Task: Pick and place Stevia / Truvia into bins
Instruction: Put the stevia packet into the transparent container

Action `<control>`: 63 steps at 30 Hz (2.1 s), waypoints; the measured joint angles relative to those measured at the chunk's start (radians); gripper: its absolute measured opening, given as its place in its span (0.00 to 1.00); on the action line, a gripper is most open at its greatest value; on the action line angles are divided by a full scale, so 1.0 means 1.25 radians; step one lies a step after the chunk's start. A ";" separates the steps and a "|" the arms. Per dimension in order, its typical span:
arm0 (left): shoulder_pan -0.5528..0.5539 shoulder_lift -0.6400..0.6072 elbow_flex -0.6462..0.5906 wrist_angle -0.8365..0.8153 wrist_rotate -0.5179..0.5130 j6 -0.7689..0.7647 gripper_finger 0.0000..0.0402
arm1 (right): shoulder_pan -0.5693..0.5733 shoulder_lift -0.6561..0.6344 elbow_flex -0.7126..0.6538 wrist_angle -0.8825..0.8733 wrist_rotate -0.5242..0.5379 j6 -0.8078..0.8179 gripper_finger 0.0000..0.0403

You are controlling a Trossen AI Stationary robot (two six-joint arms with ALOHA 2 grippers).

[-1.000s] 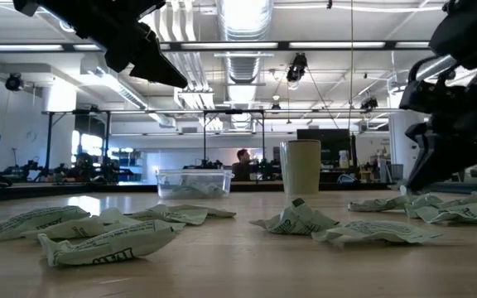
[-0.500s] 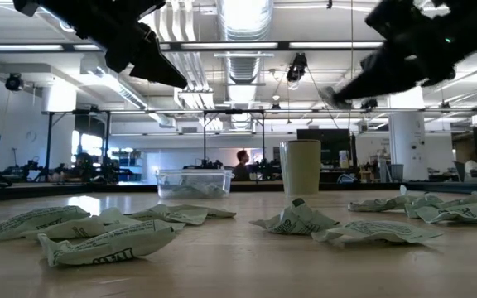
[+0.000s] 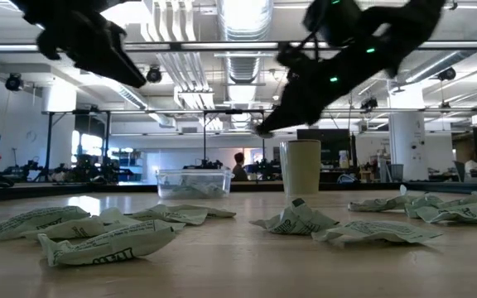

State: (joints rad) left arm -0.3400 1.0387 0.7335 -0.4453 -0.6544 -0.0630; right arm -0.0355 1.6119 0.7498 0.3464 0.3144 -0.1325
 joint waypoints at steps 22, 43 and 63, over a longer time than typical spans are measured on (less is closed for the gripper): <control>-0.080 -0.110 -0.064 -0.069 0.001 -0.133 0.31 | -0.173 0.364 0.522 -0.295 -0.233 0.131 0.02; -0.080 -0.109 -0.070 -0.040 0.001 -0.134 0.31 | -0.175 0.318 0.544 -0.392 -0.235 0.085 0.35; -0.081 0.052 -0.078 0.134 0.159 -0.129 0.31 | 0.043 0.000 0.366 -0.712 -0.231 0.067 0.31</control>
State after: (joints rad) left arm -0.4408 1.1032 0.6361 -0.2782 -0.4560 -0.2239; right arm 0.0183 1.6114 1.2074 -0.5434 0.0260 -0.0488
